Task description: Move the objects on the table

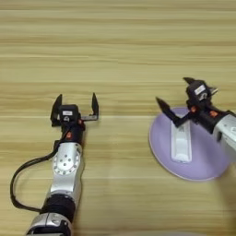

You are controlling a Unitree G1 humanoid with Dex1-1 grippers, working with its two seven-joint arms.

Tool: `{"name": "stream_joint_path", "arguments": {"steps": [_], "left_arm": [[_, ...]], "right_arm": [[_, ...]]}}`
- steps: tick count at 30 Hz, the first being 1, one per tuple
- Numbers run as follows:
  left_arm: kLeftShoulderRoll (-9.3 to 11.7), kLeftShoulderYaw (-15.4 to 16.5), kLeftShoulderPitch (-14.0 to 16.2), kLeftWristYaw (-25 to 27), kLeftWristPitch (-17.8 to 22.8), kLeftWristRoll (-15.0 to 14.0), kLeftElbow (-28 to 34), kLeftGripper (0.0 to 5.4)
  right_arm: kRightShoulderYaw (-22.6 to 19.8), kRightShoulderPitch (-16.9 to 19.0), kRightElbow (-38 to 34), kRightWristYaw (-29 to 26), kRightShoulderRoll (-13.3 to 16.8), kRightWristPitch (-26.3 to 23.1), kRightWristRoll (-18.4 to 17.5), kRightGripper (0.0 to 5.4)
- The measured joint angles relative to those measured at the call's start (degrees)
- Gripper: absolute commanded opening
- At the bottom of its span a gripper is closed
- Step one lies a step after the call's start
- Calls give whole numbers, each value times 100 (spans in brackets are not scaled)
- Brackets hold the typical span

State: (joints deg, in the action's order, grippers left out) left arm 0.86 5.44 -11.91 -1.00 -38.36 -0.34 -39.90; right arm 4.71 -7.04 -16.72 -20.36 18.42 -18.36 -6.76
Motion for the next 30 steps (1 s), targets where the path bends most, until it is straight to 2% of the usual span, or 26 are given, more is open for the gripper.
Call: {"name": "stream_joint_path", "arguments": {"steps": [4,9,17,25,30], "left_arm": [[1,-9,18,7,1,0,67,540],[12,-133,119,158,44,2,297,540],[-6,-386,455,665,571,-182,1171,540],[75,-1054,1275,1437,2434,-354,3011,540],[419,-1315,1406,1809,3596,-361,3927,540]], "right_arm": [[-416,18,318,175,-75,295,-71,537],[-1162,25,612,415,-125,607,-314,537],[-1655,27,770,625,-90,791,-370,537],[-1673,29,786,639,-117,818,-390,537],[-1669,30,786,716,-169,828,-398,537]]}}
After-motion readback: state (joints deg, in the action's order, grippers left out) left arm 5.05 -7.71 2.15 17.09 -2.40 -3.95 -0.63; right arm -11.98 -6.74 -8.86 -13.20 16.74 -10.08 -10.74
